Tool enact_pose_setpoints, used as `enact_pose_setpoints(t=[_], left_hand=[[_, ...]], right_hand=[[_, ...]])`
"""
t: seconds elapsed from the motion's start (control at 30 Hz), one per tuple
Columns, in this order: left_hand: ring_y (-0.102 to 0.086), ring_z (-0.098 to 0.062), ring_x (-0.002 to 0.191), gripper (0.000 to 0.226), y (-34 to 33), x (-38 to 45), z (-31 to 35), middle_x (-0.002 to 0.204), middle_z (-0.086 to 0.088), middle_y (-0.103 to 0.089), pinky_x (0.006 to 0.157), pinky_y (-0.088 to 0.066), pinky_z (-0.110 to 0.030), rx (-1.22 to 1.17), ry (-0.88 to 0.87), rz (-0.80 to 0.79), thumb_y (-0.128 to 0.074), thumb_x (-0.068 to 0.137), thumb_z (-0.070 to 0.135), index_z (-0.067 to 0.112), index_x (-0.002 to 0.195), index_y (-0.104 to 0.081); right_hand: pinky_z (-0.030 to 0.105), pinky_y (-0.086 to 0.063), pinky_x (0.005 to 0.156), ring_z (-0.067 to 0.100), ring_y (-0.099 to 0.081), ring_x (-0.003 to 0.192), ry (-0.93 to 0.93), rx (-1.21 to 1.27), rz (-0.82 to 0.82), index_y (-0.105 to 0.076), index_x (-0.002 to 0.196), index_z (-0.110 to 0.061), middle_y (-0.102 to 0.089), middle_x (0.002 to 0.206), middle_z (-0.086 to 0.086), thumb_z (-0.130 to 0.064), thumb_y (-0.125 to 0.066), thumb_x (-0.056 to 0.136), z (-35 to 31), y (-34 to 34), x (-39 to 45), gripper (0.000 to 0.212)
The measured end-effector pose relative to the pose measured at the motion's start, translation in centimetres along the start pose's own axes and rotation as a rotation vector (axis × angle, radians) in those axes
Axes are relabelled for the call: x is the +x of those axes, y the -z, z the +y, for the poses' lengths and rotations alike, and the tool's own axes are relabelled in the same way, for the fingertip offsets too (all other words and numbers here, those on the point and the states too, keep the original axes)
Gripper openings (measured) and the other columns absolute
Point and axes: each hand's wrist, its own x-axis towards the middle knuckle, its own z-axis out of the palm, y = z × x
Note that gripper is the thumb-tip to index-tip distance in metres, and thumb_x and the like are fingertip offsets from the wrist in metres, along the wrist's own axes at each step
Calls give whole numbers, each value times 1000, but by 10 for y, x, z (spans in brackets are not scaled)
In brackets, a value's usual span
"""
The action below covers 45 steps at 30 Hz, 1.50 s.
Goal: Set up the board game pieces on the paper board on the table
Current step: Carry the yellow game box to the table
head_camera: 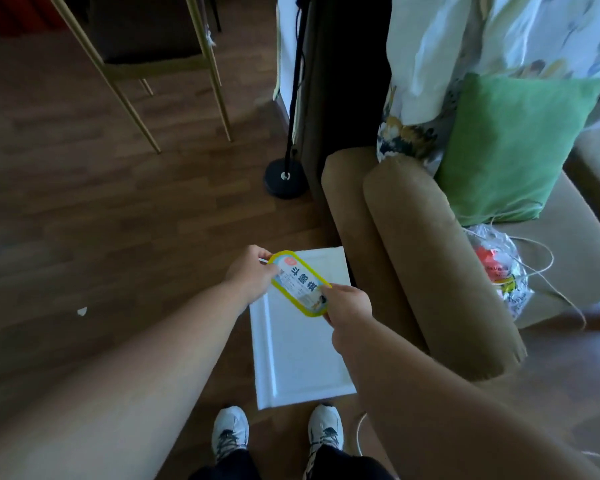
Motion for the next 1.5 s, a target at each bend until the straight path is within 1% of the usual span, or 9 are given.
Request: enact_pose_setpoints(t=[0.17,0.37,0.47,0.6,0.73,0.97,1.17,1.27,1.5], left_hand=[[-70,-22,102,31,106,-62,61,111,-2,-75,92,-57,-38,-178,-87,41,-75,82,26,31,113,-70],[-60,-19,61,6,230,-131,130,71,-1,-70,55,-44,-26,-399,-134,210,-74,90,21,18,85,-76],[-56,-21,52,17,288,-145,151,71,-9,-65,44,-43,-23,-436,-187,268,-70,98,18,16,81,-69],[-54,-18,49,21,367,-134,154,69,-11,-60,40,-44,-22,-467,-242,286,-64,102,12,13,81,-65],[-56,-21,45,19,440,-95,139,71,-15,-61,34,-44,-20,-553,-261,276,-64,101,10,11,83,-64],[-58,-18,49,18,585,-21,110,74,-12,-61,39,-49,-25,-629,-241,243,-65,101,7,13,84,-60],[-64,-25,61,6,691,39,98,86,-16,-68,41,-55,-30,-637,-280,219,-64,102,11,11,101,-70],[-66,-22,70,20,718,59,96,104,-15,-72,46,-54,-28,-636,-306,175,-63,104,14,14,122,-71],[-69,-17,69,15,781,121,115,101,-12,-77,55,-56,-33,-619,-325,199,-65,102,16,18,112,-76]], right_hand=[[46,-67,81,25,-80,85,174,-3,-149,-75,103,-17,-80,94,8,-18,-76,96,-111,-1,-83,7],[51,-67,77,27,-81,78,435,-125,-238,-82,76,-23,-82,81,1,-30,-83,88,-232,-19,-181,13],[55,-66,77,30,-81,80,510,-133,-305,-85,79,-36,-82,81,0,-44,-84,75,-273,-48,-215,10],[46,-67,77,31,-81,84,568,-107,-339,-83,86,-19,-83,82,5,-30,-86,87,-320,-103,-271,12],[52,-66,80,34,-81,85,569,-62,-347,-82,91,-12,-82,86,11,-25,-88,86,-348,-181,-281,15],[30,-60,51,20,-77,60,515,-27,-390,-79,95,1,-80,81,16,-7,-80,92,-406,-329,-307,8],[33,-61,64,29,-81,84,573,-59,-419,-80,97,-7,-82,93,15,-14,-78,95,-464,-429,-322,8],[42,-66,72,31,-81,86,565,-22,-423,-80,94,-4,-82,93,17,-10,-79,93,-486,-462,-321,6],[55,-64,86,35,-81,89,556,30,-439,-80,95,0,-82,91,18,-7,-81,91,-541,-533,-297,8]])
